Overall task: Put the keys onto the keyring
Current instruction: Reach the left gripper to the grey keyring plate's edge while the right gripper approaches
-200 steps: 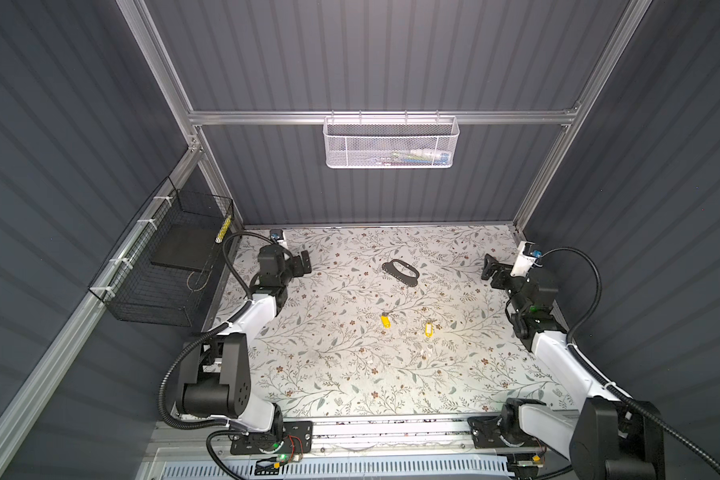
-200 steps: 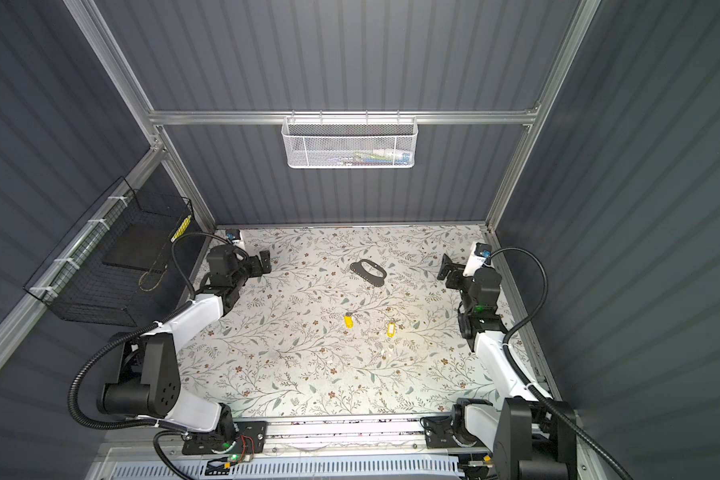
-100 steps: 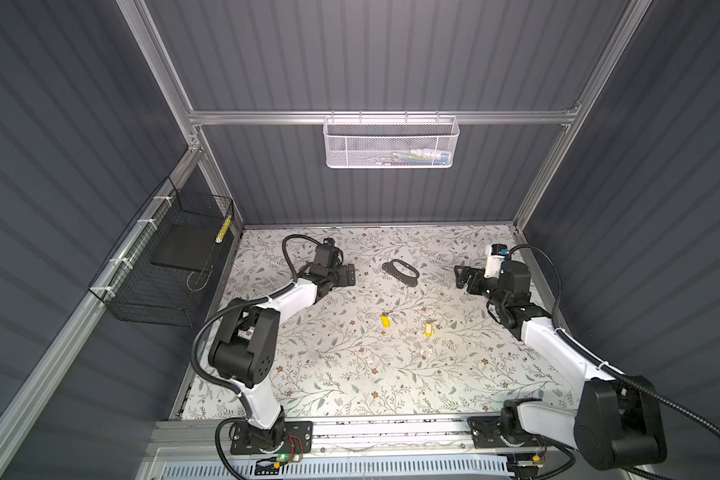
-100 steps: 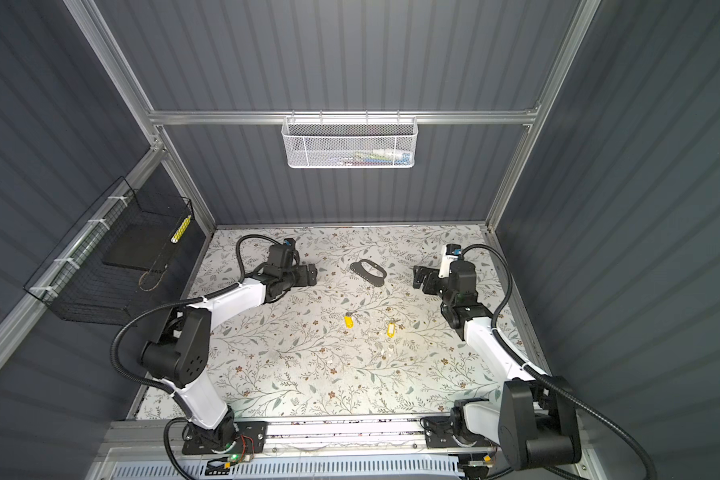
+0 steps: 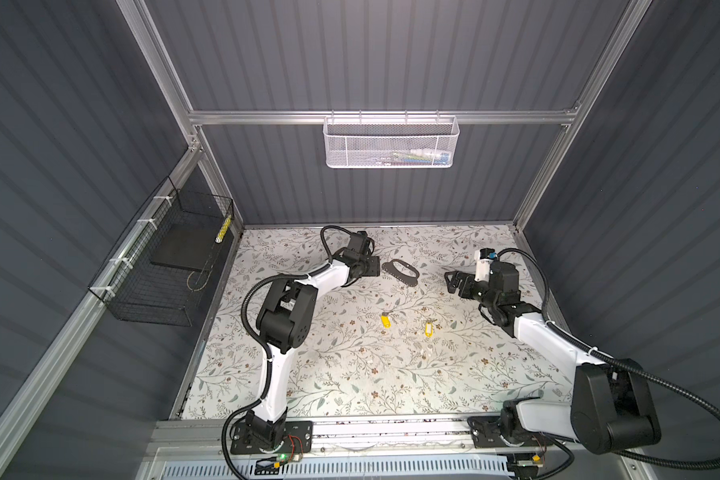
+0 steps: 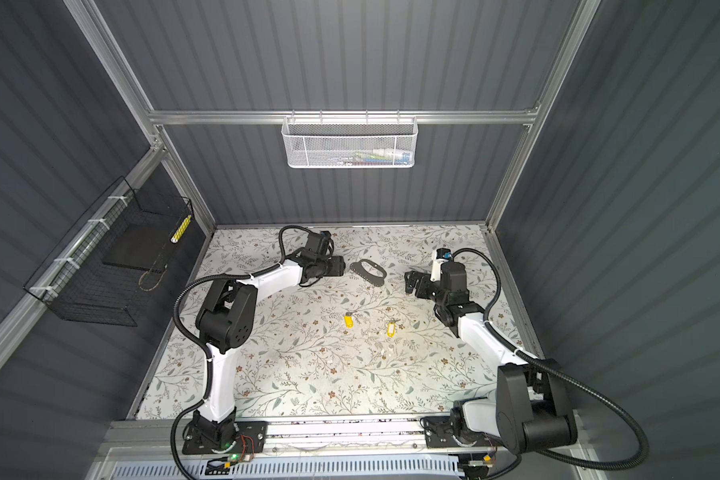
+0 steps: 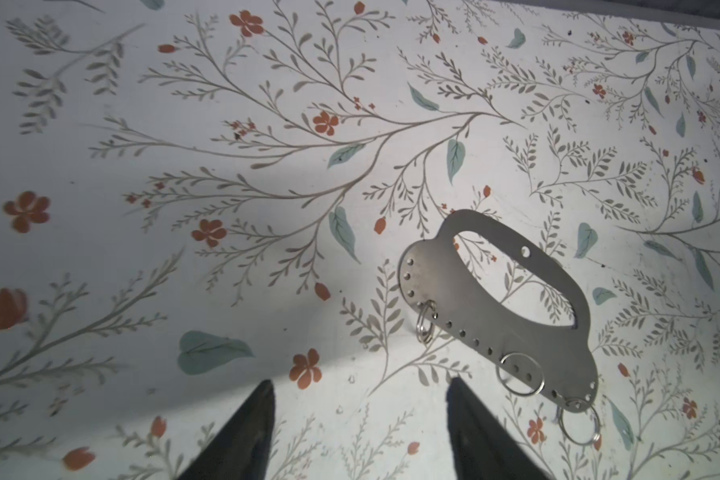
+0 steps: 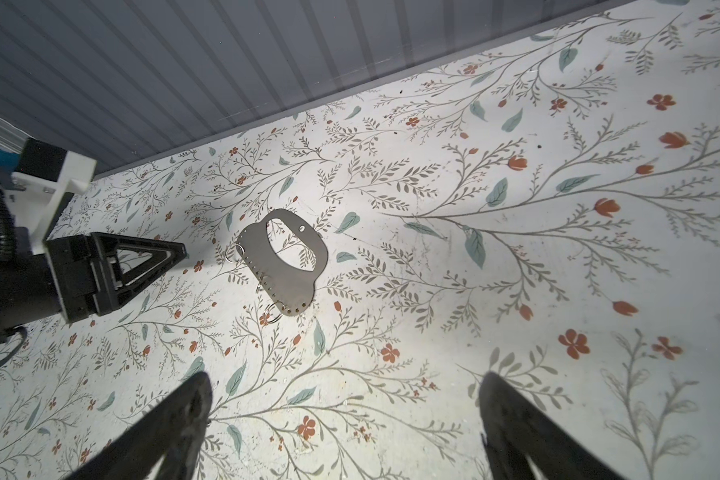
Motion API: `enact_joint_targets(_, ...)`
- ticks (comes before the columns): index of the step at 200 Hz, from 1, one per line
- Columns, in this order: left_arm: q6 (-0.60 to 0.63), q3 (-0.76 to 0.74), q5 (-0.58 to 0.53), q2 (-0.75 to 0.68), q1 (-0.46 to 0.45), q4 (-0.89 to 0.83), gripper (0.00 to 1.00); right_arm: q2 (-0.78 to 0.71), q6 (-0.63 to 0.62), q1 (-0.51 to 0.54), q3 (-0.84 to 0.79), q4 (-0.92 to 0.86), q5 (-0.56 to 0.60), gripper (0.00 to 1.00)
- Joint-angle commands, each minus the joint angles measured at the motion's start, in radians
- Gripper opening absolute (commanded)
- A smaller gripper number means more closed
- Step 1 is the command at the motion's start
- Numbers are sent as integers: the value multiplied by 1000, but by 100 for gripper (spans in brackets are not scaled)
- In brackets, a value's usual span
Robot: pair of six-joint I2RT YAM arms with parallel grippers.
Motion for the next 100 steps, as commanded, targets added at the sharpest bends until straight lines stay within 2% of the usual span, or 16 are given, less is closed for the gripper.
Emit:
enact_joint_targets(1,-12,47,54,40,-8,25,57,17,-2,7,28,-16,-25,98)
enact_joint_targets(15,-15,71,63,67,-12,31,53,26,-5,9,32,-15,-36,96)
enact_joint_targets(100,-38,105,127,142,-19,110,45,80,-13,16,60,-18,-69,86)
